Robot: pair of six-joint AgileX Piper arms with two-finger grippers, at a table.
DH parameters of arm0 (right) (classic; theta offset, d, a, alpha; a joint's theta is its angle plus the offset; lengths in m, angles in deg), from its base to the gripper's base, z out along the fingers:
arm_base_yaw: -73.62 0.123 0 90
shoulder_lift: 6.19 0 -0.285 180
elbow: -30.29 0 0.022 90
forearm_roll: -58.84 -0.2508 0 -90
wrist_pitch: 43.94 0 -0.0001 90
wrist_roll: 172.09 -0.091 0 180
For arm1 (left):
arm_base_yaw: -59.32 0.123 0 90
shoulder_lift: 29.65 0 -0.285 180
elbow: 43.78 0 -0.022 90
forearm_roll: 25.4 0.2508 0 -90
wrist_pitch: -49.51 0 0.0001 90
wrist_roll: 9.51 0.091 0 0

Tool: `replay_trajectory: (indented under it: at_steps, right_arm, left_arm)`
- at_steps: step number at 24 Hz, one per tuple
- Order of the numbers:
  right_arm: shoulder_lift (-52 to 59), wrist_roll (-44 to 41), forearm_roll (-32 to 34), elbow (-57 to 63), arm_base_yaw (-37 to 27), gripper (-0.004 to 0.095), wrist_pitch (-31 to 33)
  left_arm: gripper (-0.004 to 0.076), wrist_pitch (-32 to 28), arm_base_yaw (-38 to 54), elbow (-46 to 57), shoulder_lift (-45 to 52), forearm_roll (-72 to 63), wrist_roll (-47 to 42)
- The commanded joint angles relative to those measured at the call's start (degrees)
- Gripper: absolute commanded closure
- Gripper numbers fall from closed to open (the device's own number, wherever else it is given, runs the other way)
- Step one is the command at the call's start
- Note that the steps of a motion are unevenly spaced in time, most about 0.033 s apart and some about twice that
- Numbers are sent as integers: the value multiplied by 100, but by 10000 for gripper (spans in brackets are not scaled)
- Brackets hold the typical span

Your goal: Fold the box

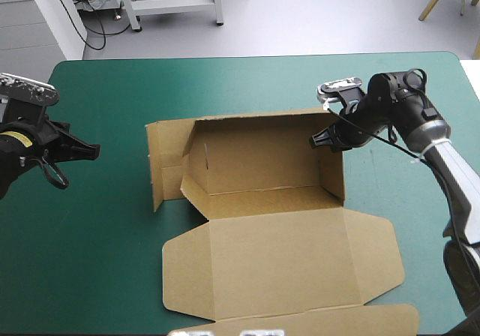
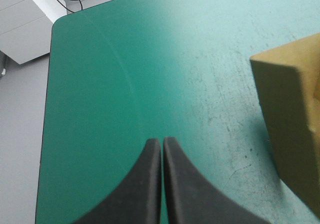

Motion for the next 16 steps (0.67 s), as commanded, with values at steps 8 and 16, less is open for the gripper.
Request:
replay_trajectory:
  at_steps: [8,16]
  right_arm:
    - [-1135,90,-115,-881,-19,917,-353]
    - [-1150,111,-106,-1220,-19,223,-525]
  left_arm:
    - [724,-279,5,-138,106,4,-74]
    - [724,-280,5,-138,97,53,-89]
